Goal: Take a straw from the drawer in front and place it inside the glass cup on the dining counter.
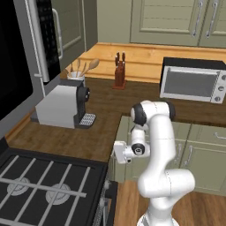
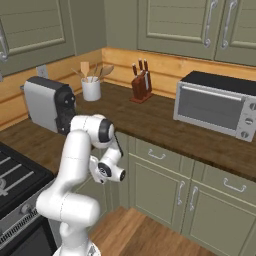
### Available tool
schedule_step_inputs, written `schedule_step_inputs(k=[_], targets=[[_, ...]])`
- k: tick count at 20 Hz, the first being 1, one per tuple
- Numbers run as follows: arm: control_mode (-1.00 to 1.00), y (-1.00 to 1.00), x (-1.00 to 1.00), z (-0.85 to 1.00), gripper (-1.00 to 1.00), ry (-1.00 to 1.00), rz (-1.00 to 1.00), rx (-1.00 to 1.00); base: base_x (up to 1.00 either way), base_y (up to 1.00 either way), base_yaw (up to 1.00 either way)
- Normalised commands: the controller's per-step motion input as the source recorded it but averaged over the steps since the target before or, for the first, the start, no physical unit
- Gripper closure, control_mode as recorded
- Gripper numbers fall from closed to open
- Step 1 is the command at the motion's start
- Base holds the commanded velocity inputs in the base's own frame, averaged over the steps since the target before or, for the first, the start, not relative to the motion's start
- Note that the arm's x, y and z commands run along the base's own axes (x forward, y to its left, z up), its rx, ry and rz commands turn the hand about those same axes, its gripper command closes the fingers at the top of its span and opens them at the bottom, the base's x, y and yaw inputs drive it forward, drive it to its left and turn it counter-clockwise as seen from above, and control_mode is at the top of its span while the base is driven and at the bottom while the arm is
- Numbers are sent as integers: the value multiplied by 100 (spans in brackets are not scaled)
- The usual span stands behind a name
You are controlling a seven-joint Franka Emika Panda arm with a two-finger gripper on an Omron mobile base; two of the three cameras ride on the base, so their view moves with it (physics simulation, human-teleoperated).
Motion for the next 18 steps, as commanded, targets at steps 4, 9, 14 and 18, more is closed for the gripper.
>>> schedule_step_inputs(k=[4, 9, 14, 18], targets=[[-100, 4, 11, -43, 100, 1, 0, 0, 0, 0, 0], [-100, 11, 0, -4, 100, 0, 0, 0, 0, 0, 0], [-100, -21, -25, 0, 100, 0, 0, 0, 0, 0, 0], [-100, -70, -37, 8, 100, 0, 0, 2, 0, 0, 0]])
